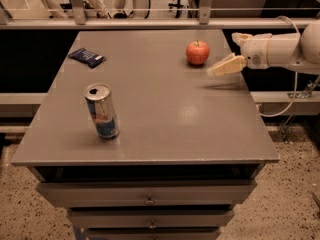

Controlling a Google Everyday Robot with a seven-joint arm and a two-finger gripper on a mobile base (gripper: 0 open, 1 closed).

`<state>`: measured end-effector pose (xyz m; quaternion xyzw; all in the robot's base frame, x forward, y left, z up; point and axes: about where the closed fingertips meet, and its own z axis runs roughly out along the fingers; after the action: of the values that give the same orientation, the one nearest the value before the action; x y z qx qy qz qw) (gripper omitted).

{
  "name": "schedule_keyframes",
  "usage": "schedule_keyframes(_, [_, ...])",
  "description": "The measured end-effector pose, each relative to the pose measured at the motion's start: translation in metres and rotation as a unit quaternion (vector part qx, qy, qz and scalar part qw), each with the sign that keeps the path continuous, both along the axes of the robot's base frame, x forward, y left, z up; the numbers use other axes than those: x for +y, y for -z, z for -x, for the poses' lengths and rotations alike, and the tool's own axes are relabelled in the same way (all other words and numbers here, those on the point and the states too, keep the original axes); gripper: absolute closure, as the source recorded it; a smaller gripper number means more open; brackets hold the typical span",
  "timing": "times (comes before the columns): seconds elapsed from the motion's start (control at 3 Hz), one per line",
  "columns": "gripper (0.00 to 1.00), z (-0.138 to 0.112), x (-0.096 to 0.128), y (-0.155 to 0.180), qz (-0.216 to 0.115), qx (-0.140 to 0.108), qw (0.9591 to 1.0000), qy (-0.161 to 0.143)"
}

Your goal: Move apple near redbull can

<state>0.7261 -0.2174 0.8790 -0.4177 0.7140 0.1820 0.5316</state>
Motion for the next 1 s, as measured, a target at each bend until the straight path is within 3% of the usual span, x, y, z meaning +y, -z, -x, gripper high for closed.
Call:
schedule_keyframes(0.67, [0.00, -0.010, 0.026, 0.005, 0.008, -0.003, 0.9999, 0.009])
schedule_keyframes(1.0, [0.00, -0.036, 0.038, 0.009, 0.013, -0.015, 0.9990, 0.041])
